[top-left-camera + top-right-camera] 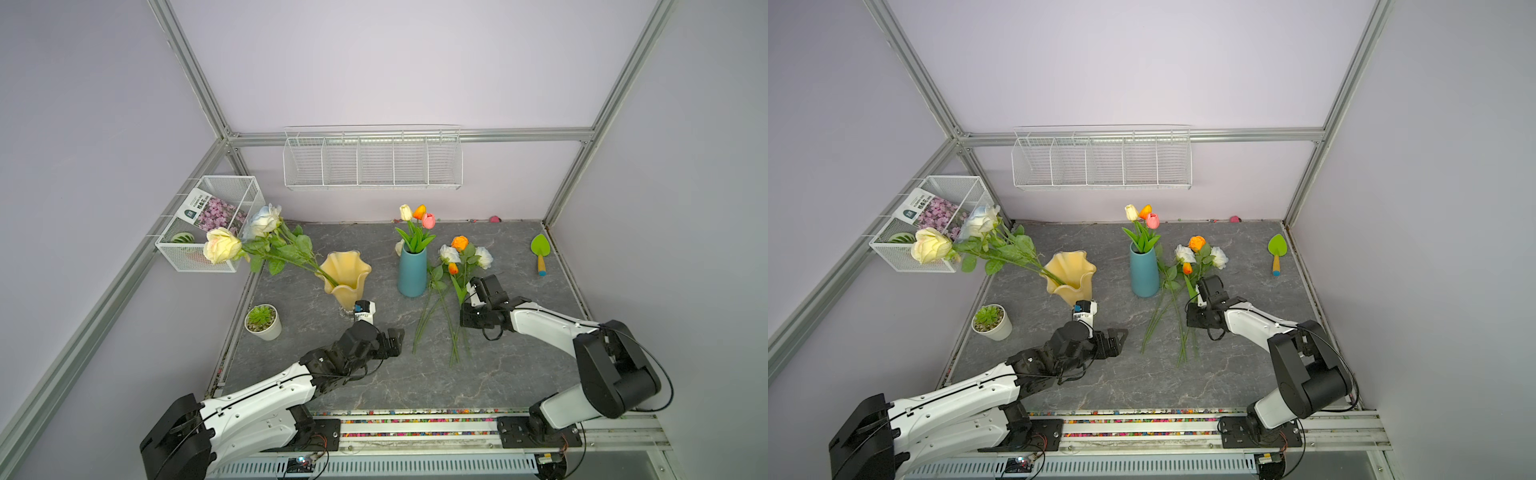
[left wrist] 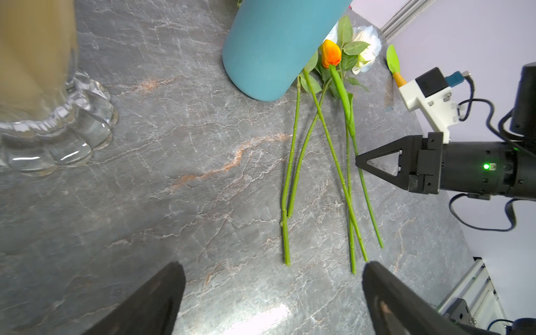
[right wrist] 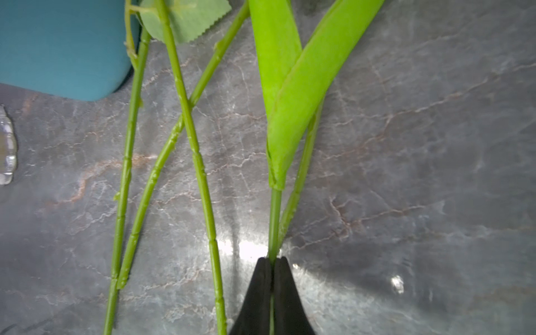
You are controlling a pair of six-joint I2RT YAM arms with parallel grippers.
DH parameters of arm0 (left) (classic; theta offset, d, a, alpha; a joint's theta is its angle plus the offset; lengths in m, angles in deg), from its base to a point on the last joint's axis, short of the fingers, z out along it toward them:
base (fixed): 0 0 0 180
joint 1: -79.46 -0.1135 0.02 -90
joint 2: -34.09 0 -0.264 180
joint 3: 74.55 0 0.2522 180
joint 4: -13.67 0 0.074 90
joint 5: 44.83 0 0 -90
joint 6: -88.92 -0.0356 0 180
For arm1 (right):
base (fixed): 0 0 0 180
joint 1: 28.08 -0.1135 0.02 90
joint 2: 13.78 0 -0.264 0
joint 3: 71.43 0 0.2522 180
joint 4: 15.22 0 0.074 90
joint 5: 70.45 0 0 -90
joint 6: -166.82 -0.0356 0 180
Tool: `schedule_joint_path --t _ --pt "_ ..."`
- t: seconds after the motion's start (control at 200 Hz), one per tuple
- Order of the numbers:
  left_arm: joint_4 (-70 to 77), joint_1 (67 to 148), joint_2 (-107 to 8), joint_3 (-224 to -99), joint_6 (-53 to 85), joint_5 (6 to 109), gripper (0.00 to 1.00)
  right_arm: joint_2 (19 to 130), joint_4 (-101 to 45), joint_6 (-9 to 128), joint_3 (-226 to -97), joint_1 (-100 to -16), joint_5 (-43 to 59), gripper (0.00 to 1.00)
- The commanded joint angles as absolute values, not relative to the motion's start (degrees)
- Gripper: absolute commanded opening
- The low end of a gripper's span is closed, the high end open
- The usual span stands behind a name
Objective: Arrange the flowers in different vases according to their variety
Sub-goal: Pick up the flower at the center of the board.
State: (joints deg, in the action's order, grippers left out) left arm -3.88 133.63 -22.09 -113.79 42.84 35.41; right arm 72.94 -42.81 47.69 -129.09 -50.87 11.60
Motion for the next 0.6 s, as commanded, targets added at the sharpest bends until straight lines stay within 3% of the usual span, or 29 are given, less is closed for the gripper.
schedule_joint_path --t 0.0,0.16,0.345,0.595 --pt "-4.8 133.9 -21.0 -112.8 43.1 34.4 1.00 67.3 -40.4 47.6 -127.6 -50.6 10.4 0.00" --pt "-3.8 133.9 -20.7 -112.3 42.8 34.2 1.00 55.9 -37.2 47.2 -125.1 -50.7 8.9 0.00" --pt "-2.4 133.9 -20.4 -111.7 42.9 33.8 1.00 45.5 -23.9 47.9 -124.9 -53.8 6.3 0.00" --pt "-2.4 133.9 -20.0 -111.4 43.2 33.5 1.00 48.7 -4.0 54.8 -132.1 -63.3 13.8 0.00"
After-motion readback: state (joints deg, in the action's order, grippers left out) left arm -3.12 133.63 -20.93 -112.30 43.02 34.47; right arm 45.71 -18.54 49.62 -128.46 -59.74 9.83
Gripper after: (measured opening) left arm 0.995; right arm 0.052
